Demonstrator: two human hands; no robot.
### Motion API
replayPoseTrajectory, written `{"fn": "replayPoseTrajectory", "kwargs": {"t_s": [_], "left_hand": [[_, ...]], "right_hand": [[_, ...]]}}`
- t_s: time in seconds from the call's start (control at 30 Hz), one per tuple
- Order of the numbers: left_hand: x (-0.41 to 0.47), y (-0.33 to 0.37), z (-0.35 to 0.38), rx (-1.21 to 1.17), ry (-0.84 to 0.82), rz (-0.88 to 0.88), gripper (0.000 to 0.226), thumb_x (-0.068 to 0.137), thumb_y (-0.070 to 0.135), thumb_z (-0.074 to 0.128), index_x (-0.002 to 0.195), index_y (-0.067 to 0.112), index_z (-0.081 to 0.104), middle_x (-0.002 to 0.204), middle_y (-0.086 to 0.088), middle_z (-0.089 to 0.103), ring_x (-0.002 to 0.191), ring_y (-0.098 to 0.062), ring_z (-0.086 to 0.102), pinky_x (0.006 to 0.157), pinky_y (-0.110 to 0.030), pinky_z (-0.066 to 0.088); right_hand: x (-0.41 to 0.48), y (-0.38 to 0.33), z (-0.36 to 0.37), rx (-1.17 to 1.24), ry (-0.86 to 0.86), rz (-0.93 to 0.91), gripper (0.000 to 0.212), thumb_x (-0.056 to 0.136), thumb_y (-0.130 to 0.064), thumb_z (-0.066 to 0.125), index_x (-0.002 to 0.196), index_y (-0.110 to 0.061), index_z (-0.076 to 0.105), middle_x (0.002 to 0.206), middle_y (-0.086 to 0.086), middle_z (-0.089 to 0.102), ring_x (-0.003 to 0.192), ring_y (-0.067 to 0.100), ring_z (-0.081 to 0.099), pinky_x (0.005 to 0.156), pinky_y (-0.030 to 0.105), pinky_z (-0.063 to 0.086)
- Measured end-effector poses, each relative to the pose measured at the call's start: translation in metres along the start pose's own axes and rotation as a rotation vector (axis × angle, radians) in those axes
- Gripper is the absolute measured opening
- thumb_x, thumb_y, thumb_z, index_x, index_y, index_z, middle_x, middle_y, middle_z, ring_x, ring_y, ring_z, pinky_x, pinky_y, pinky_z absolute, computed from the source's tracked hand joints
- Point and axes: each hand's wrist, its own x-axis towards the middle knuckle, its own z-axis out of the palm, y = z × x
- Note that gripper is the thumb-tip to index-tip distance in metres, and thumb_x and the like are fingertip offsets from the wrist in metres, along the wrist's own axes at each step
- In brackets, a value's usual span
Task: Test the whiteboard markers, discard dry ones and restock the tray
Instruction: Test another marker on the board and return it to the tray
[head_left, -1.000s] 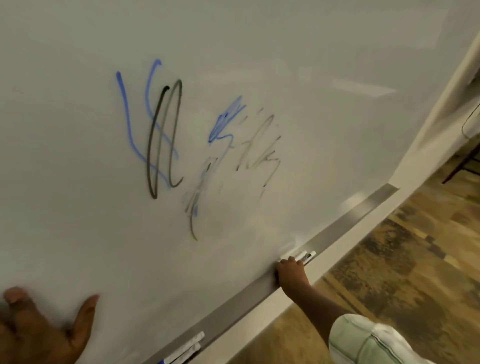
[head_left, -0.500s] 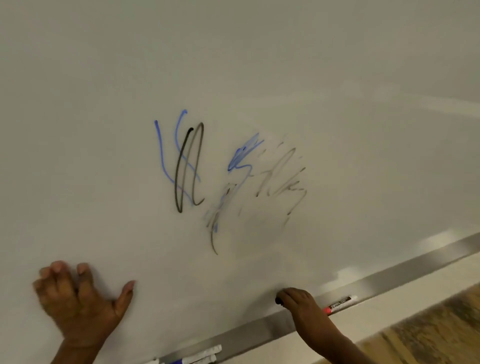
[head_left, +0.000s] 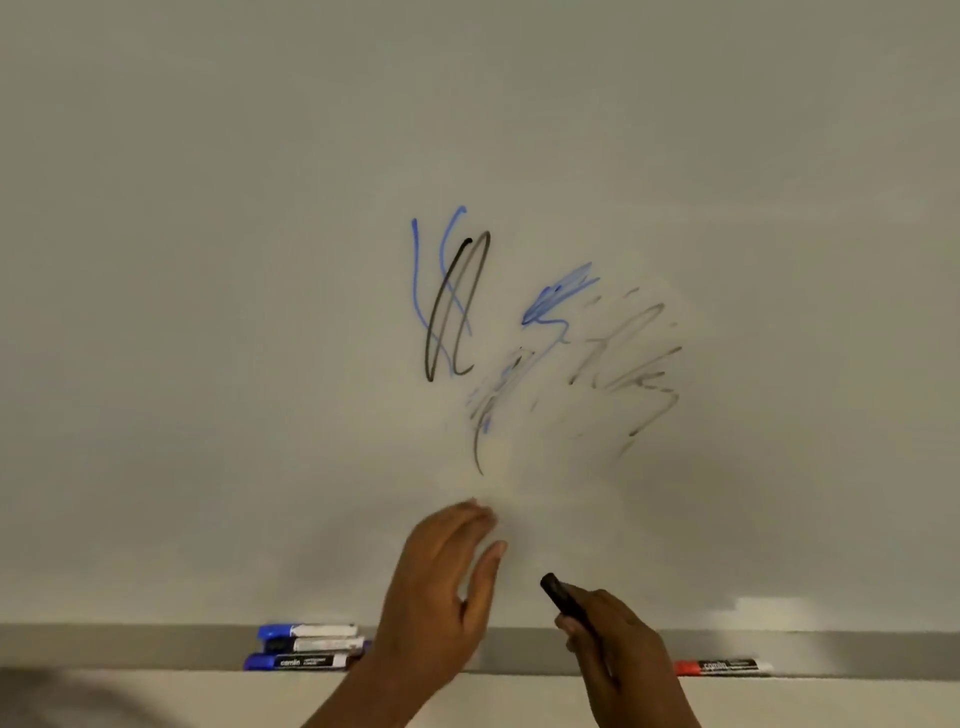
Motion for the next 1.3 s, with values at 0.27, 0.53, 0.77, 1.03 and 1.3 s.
{"fn": "replayPoseTrajectory", "kwargs": {"t_s": [0.27, 0.53, 0.77, 1.03, 1.3], "left_hand": [[-0.013, 0.055, -0.005, -0.752, -0.515, -0.724, 0.029, 0.092, 0.041, 0.05, 0.107, 0.025, 0.068, 0.107, -0.004, 0.07, 0.102, -0.02, 0.065, 0.098, -0.035, 0.049], [-0.008, 0.09, 0.0, -1.216, -0.234, -0.748, 0.041, 0.075, 0.042, 0.071, 0.09, 0.006, 0.057, 0.102, -0.02, 0.069, 0.105, -0.03, 0.061, 0.061, -0.025, 0.041], [0.022, 0.105, -0.005, -1.37, -0.055, -0.748, 0.038, 0.074, 0.038, 0.075, 0.085, 0.004, 0.061, 0.073, -0.013, 0.061, 0.107, -0.04, 0.061, 0.086, -0.031, 0.055], [0.061, 0.136, -0.037, -1.397, 0.106, -0.671, 0.022, 0.084, 0.026, 0.054, 0.074, 0.009, 0.063, 0.061, -0.009, 0.058, 0.092, -0.033, 0.068, 0.09, -0.036, 0.051], [0.113, 0.118, -0.097, -0.497, 0.237, -0.209, 0.02, 0.075, 0.038, 0.071, 0.088, 0.022, 0.07, 0.089, -0.006, 0.06, 0.075, -0.016, 0.058, 0.074, -0.025, 0.049]], "right_hand": [[-0.014, -0.029, -0.019, 0.269, -0.062, 0.112, 0.051, 0.089, -0.006, 0.062, 0.105, -0.054, 0.057, 0.076, -0.017, 0.069, 0.06, 0.008, 0.064, 0.057, 0.011, 0.047], [-0.008, -0.055, -0.031, 0.362, -0.008, 0.113, 0.03, 0.088, -0.017, 0.062, 0.091, -0.047, 0.066, 0.053, -0.015, 0.063, 0.05, 0.004, 0.058, 0.051, 0.013, 0.043], [0.02, -0.079, -0.045, 0.417, 0.051, 0.061, 0.055, 0.075, -0.082, 0.036, 0.087, -0.038, 0.066, 0.068, 0.009, 0.067, 0.06, 0.026, 0.062, 0.058, 0.039, 0.049], [0.029, -0.108, -0.074, 0.673, -0.166, 0.175, 0.04, 0.075, -0.05, 0.056, 0.054, -0.016, 0.055, 0.042, -0.006, 0.033, 0.039, 0.007, 0.028, 0.042, 0.018, 0.026], [0.03, -0.097, -0.091, 0.505, -0.245, 0.157, 0.024, 0.1, -0.026, 0.038, 0.12, -0.024, 0.051, 0.082, -0.003, 0.065, 0.054, 0.005, 0.052, 0.057, 0.018, 0.045]]}}
